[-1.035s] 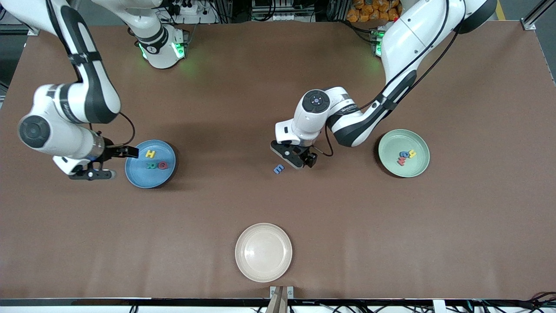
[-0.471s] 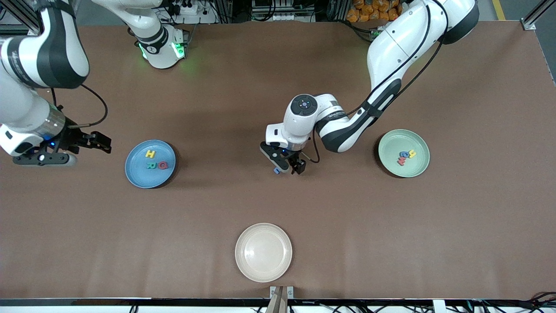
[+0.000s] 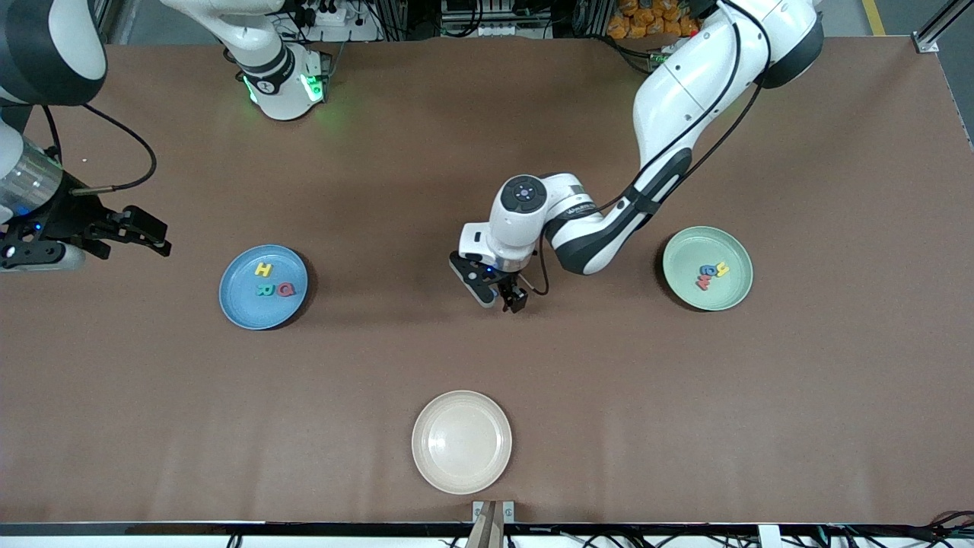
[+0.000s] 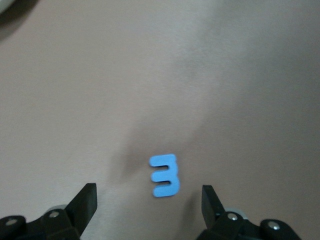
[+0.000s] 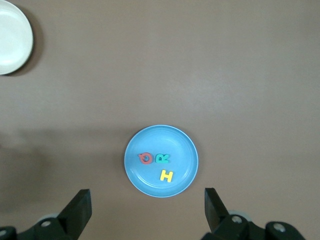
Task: Sort uppercase to blue plate, lowercase to green plate
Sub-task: 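Lower the left gripper onto the blue E and close it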
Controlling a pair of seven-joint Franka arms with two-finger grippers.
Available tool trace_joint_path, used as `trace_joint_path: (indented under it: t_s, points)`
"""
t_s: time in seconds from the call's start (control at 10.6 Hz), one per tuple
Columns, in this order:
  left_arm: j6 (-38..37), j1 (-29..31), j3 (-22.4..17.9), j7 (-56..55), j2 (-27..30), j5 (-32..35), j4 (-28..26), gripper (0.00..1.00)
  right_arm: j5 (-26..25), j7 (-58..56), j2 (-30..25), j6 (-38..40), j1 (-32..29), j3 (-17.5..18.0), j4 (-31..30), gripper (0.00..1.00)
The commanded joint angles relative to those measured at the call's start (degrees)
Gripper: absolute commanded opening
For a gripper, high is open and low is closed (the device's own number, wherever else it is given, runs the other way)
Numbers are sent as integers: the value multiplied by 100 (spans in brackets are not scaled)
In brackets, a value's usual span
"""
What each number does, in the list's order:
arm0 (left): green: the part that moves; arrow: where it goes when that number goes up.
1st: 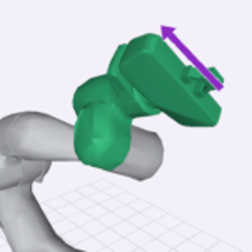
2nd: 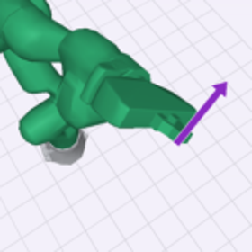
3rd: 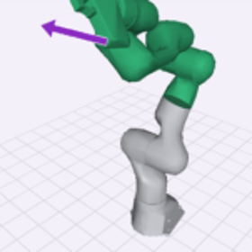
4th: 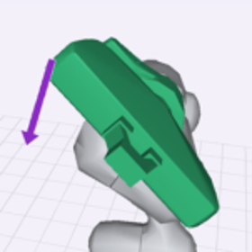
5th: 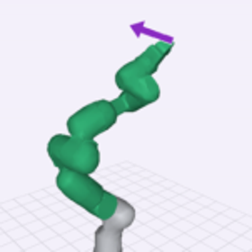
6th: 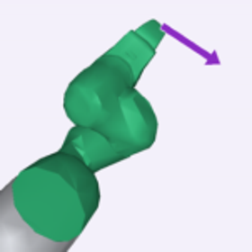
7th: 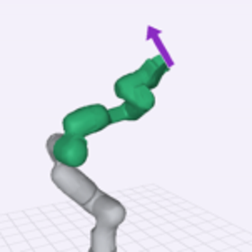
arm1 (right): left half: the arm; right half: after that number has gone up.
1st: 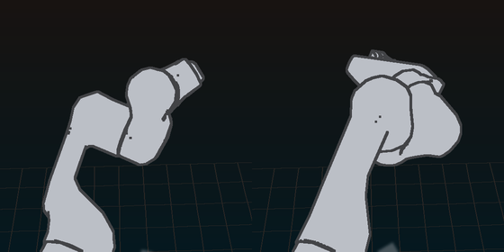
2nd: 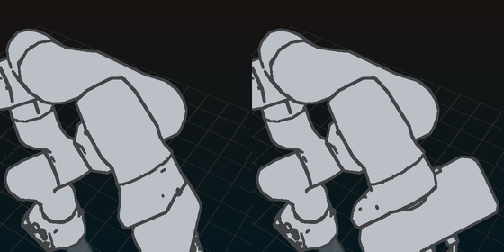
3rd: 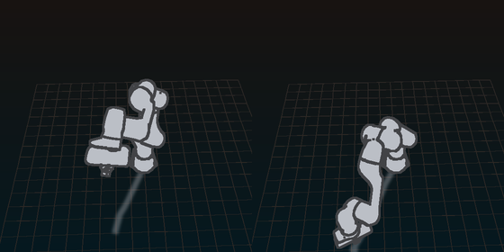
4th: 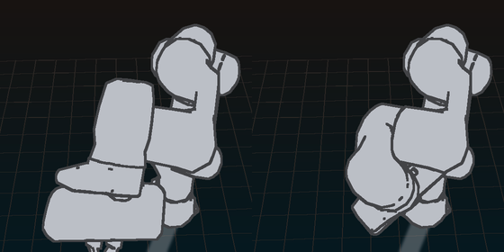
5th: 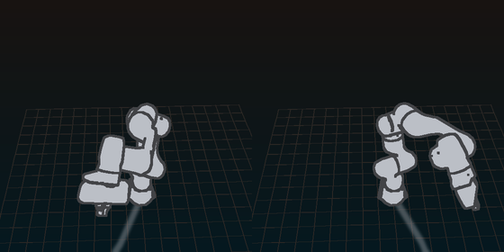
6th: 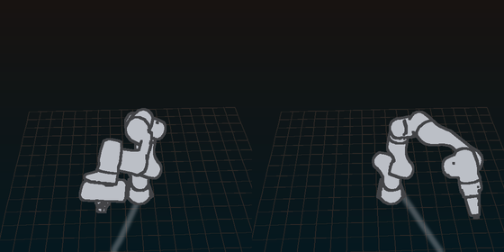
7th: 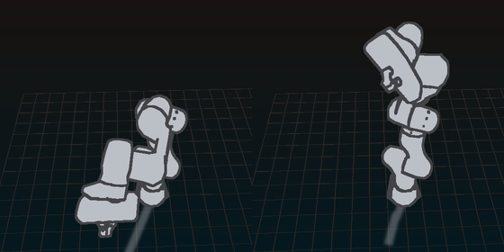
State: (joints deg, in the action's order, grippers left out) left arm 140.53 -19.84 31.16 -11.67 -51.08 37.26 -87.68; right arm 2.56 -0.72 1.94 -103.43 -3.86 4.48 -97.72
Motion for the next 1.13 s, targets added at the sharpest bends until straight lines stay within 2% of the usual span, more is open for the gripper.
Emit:
trace_joint_path:
  t_s: [0.0,0.28,1.04]
  points:
    - [-306,-178,-92,7,-191,53,409,91,174,-112,43,453,-44,-8,305,100]
    - [-307,-240,-250,16,-244,45,444,83,244,-104,87,752,-18,-17,656,100]
    - [-342,-538,-444,-283,-324,-96,585,82,377,-86,96,999,0,-61,851,100]
